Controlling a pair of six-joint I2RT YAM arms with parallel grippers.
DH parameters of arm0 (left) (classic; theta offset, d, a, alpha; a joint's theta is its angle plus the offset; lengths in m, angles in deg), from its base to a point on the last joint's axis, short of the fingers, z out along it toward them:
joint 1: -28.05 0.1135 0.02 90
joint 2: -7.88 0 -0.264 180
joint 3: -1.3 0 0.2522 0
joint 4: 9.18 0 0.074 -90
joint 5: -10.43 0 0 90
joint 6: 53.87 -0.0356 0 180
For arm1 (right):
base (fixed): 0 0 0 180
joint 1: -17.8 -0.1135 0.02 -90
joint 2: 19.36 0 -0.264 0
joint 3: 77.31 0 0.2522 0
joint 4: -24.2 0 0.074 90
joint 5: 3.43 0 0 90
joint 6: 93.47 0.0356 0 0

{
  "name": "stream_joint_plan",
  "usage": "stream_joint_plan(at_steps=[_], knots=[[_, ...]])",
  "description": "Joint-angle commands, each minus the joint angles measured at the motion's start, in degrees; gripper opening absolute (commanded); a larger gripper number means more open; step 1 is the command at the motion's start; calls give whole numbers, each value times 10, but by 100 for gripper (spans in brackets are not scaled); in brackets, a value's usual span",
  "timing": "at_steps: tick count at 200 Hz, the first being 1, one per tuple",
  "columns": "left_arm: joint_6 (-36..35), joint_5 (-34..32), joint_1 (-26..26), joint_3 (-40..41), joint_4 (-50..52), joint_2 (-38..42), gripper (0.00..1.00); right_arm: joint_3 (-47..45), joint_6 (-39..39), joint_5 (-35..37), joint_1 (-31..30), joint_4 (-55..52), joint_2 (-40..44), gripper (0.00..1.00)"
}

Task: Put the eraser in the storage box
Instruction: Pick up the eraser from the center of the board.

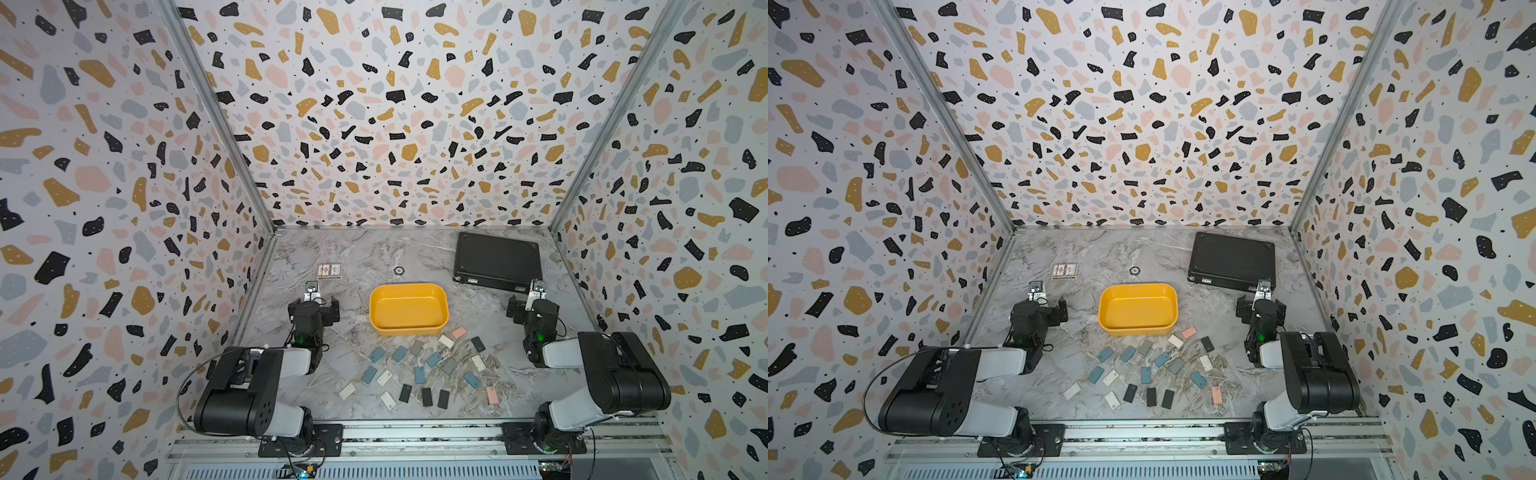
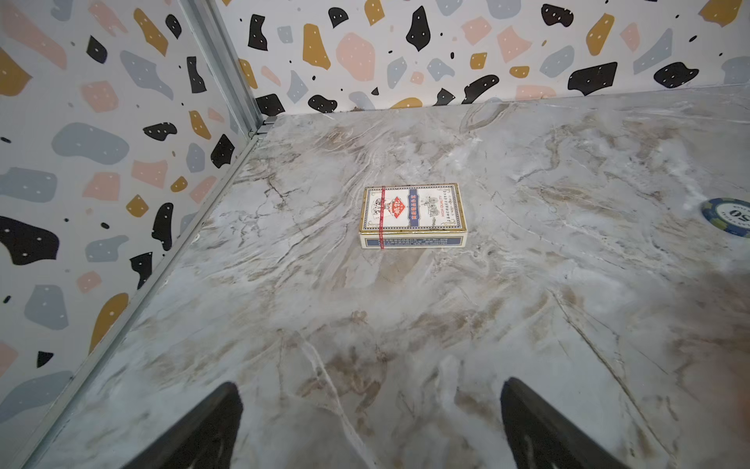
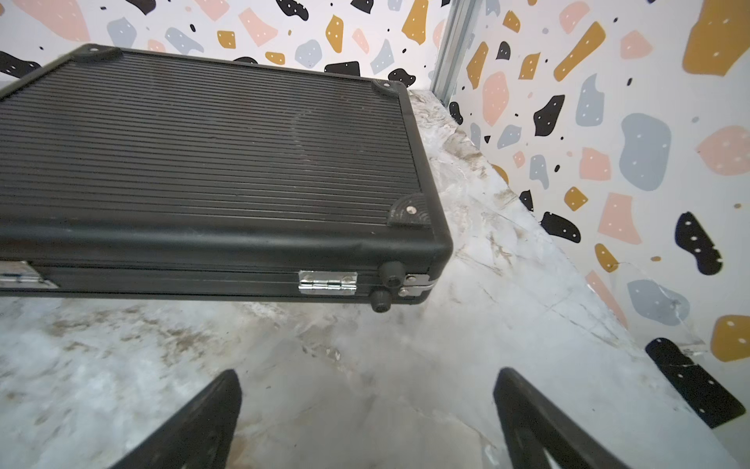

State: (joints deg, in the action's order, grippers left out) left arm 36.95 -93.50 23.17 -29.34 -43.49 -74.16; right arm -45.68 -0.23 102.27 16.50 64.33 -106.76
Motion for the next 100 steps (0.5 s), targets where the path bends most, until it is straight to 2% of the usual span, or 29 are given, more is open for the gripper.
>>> stream_joint_plan(at_steps=[1, 100], knots=[[2, 5, 3, -10, -19, 1, 99, 12, 5, 5, -1, -8, 5, 100], [8, 22, 14, -15, -9, 2, 99, 13, 5, 3, 1, -10, 5, 99]])
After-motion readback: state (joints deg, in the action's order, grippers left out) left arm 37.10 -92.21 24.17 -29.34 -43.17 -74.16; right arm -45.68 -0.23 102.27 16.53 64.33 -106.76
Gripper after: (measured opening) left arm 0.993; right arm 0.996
